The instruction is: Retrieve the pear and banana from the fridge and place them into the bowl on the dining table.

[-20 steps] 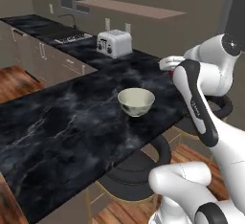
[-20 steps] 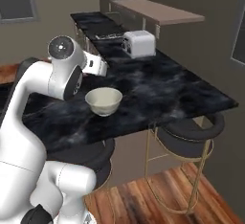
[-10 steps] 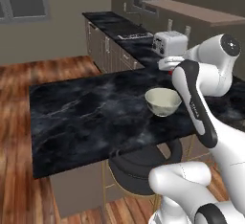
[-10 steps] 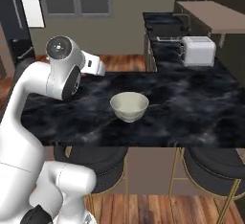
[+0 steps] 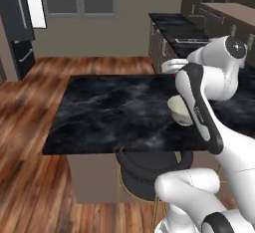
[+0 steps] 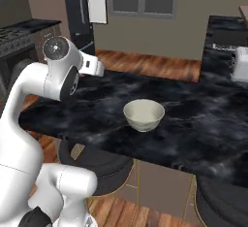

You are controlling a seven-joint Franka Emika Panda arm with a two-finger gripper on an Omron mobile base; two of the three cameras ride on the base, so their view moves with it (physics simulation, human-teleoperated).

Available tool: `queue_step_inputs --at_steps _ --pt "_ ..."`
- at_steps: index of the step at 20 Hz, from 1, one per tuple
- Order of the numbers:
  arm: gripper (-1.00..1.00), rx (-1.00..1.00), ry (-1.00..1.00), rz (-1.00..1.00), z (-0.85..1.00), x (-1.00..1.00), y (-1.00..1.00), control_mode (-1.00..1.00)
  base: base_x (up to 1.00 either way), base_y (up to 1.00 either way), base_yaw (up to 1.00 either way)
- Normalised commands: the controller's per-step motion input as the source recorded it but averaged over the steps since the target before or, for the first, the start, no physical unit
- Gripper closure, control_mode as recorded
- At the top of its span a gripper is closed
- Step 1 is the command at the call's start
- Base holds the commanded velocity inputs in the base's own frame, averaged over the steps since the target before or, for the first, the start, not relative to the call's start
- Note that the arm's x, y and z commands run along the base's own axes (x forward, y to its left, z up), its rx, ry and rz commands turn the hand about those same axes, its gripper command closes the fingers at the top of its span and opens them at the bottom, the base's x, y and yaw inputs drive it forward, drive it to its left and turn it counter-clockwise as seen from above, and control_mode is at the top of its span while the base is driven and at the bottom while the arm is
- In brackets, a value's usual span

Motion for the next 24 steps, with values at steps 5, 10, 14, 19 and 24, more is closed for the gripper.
queue_step_inputs --at_steps 5,10,14,19,24 --pt "1.00 0.00 0.00 0.00 0.00 0.00 0.00 1.00 -0.10 -1.00 0.37" --pt "1.00 0.00 0.00 0.00 0.00 0.00 0.00 1.00 0.07 -0.84 0.29" --pt "1.00 0.00 0.00 0.00 0.00 0.00 0.00 1.00 0.89 -0.31 0.18" --pt "1.00 0.00 0.00 0.00 0.00 0.00 0.00 1.00 0.88 -0.04 0.09" --pt "1.00 0.00 0.00 0.00 0.00 0.00 0.00 1.00 0.37 0.00 0.01"
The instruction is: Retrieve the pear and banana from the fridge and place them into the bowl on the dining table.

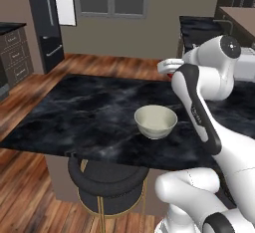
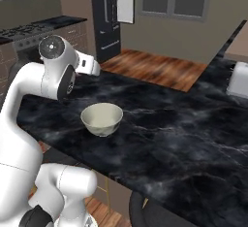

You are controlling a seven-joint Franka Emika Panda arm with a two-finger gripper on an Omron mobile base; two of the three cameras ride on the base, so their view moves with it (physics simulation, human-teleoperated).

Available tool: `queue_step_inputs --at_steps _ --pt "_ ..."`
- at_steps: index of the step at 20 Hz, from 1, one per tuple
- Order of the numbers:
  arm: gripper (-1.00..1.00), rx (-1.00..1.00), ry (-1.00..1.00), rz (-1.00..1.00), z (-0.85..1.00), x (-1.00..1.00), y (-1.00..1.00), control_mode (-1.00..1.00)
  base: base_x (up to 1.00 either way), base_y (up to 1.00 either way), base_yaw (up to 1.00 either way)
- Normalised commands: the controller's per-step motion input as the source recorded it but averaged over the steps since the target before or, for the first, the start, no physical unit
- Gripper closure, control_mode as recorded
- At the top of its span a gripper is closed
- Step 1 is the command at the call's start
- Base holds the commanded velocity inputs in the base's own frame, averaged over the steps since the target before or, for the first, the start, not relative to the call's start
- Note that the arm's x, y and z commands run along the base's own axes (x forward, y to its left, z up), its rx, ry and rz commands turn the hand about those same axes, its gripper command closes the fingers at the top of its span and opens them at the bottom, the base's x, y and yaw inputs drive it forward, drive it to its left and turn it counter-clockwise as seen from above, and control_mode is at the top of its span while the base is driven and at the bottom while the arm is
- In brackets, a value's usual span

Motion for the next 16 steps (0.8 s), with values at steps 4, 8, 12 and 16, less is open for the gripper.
queue_step_inputs --at_steps 4,8,12,16 --pt "1.00 0.00 0.00 0.00 0.00 0.00 0.00 1.00 0.20 0.00 0.00" --pt "1.00 0.00 0.00 0.00 0.00 0.00 0.00 1.00 0.01 0.02 -0.04" --pt "1.00 0.00 0.00 0.00 0.00 0.00 0.00 1.00 0.00 0.06 -0.11" --pt "1.00 0.00 0.00 0.00 0.00 0.00 0.00 1.00 0.00 0.01 -0.17"
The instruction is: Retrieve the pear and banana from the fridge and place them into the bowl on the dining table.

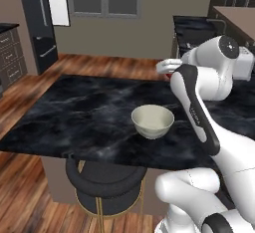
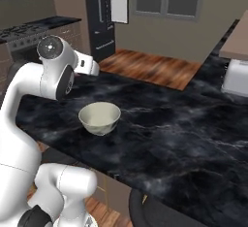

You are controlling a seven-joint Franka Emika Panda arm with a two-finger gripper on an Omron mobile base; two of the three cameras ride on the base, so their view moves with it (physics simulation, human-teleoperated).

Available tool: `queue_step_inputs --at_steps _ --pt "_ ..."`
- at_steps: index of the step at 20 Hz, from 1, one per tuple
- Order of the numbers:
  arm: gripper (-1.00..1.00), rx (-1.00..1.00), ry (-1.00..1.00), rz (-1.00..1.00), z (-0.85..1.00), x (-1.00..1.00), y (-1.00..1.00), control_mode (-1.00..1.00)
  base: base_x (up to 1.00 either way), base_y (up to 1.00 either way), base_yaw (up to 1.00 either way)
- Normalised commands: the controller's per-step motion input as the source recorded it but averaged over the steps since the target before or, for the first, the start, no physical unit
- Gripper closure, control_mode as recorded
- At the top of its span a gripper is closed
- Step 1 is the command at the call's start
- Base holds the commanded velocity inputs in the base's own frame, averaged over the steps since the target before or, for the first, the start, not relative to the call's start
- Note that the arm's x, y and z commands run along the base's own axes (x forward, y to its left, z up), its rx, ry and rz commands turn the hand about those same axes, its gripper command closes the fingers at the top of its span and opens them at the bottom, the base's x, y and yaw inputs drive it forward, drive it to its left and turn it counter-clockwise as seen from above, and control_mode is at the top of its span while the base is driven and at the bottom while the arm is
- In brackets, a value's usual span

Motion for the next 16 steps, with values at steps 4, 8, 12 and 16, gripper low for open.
queue_step_inputs --at_steps 4,8,12,16 --pt "1.00 0.00 0.00 0.00 0.00 0.00 0.00 1.00 0.00 0.06 -0.24" --pt "1.00 0.00 0.00 0.00 0.00 0.00 0.00 1.00 0.07 0.16 -0.27" --pt "1.00 0.00 0.00 0.00 0.00 0.00 0.00 1.00 0.18 0.23 -0.29" --pt "1.00 -0.02 0.03 -0.21 -0.14 0.24 0.20 -1.00 0.06 0.06 -0.08"
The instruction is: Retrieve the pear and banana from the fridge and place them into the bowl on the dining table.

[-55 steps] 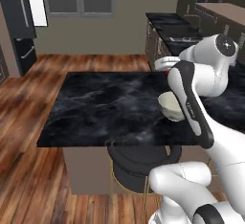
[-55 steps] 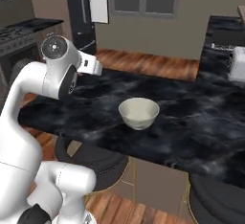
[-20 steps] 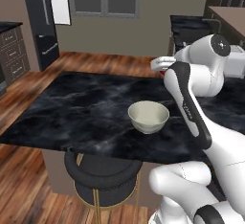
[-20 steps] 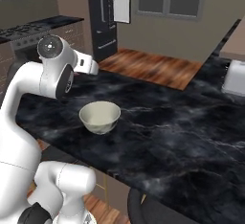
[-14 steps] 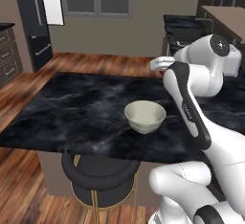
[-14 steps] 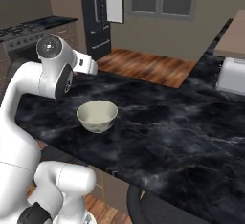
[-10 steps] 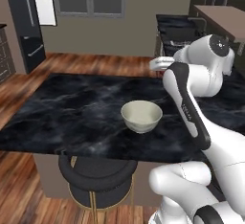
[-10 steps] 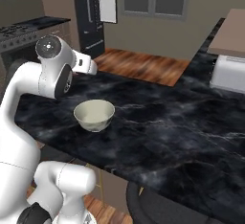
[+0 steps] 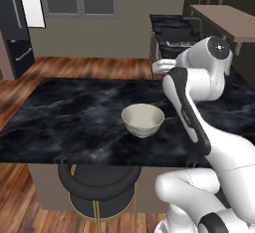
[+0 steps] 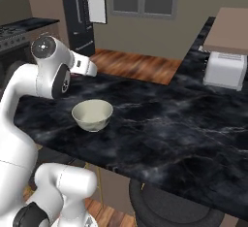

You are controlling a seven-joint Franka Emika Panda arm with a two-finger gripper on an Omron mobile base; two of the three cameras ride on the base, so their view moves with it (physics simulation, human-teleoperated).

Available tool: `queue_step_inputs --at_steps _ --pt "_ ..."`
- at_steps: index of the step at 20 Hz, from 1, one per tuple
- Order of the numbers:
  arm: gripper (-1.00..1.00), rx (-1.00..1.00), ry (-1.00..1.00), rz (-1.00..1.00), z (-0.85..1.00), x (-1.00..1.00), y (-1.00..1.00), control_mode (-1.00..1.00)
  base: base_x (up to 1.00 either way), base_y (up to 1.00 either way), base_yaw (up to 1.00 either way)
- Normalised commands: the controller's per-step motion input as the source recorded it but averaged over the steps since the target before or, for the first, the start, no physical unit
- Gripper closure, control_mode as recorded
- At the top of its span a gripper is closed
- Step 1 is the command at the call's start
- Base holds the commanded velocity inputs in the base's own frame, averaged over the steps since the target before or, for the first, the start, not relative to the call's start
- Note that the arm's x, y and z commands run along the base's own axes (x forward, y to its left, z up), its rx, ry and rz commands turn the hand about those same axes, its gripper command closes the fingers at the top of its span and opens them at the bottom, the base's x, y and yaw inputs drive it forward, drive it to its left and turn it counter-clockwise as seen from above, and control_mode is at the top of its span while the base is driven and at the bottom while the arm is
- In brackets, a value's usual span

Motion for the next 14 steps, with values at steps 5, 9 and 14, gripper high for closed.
queue_step_inputs --at_steps 5,9,14 --pt "1.00 -0.01 0.13 -0.26 -0.23 0.52 0.23 -1.00 0.00 0.00 0.00" --pt "1.00 0.00 0.26 -0.11 -0.25 0.48 0.06 -1.00 0.00 0.00 0.00" --pt "1.00 0.00 0.38 0.00 -0.27 0.25 0.00 -1.00 0.00 0.00 0.00"
